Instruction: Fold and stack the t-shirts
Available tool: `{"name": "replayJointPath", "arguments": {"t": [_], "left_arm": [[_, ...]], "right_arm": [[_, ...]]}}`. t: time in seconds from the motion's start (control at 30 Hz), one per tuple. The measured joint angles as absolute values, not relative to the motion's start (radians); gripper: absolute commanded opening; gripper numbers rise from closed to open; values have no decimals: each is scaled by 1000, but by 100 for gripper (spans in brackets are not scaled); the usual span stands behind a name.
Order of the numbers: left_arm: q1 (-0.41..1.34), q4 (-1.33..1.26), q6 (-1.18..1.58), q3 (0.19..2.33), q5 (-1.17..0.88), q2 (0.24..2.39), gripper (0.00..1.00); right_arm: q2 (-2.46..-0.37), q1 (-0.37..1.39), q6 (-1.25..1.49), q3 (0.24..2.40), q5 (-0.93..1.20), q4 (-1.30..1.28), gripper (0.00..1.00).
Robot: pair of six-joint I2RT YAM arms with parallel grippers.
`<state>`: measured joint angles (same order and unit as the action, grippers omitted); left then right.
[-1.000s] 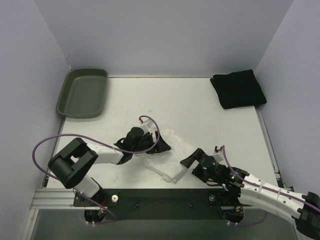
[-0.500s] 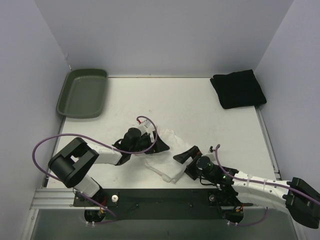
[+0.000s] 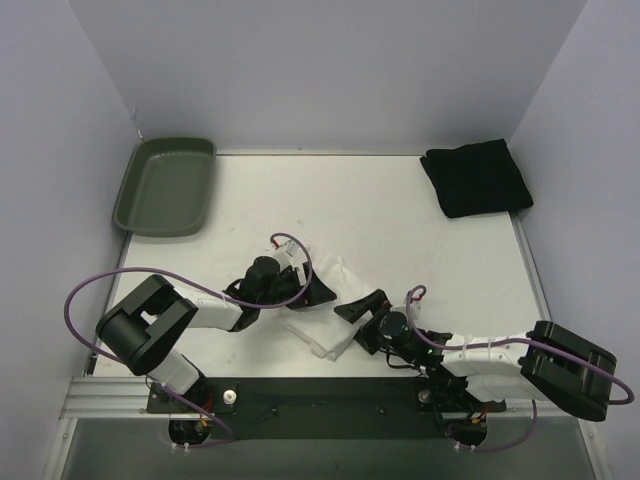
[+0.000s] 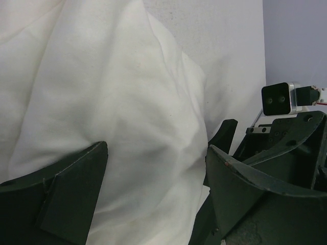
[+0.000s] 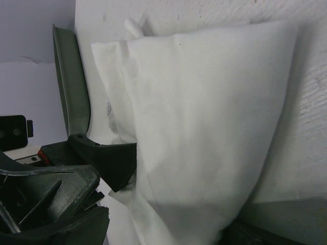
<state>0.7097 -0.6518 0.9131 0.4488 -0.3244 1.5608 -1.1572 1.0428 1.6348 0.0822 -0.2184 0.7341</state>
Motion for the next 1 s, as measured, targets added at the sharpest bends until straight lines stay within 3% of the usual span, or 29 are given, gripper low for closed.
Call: {"name": "replayJointPath", "arguments": {"t": [0.3,0.4,0.47,0.5,0.77,1.0], "left_arm": [[691,-655,912,442,-332,1561,87],[685,-659,912,438,-336,1561,87],[682,-663,912,434,-338,1561,87],[680,-666,912,431,-339,1560,87],[665,-684,912,391,-348,1524,87],[650,-518,899,380,-369,1306,88]], "right_arm": [[-1325,1048,1623,140,-270,819,53],[-1394,1048,1614,170,-286,857,36],[-1439,1046,1611,181,-291,886,15],[-1456,1044,1600,187,-290,888,0],[-1474,1007,1533,236,-262,834,0],[-1218,993,1326,373,-370,355,0]]}}
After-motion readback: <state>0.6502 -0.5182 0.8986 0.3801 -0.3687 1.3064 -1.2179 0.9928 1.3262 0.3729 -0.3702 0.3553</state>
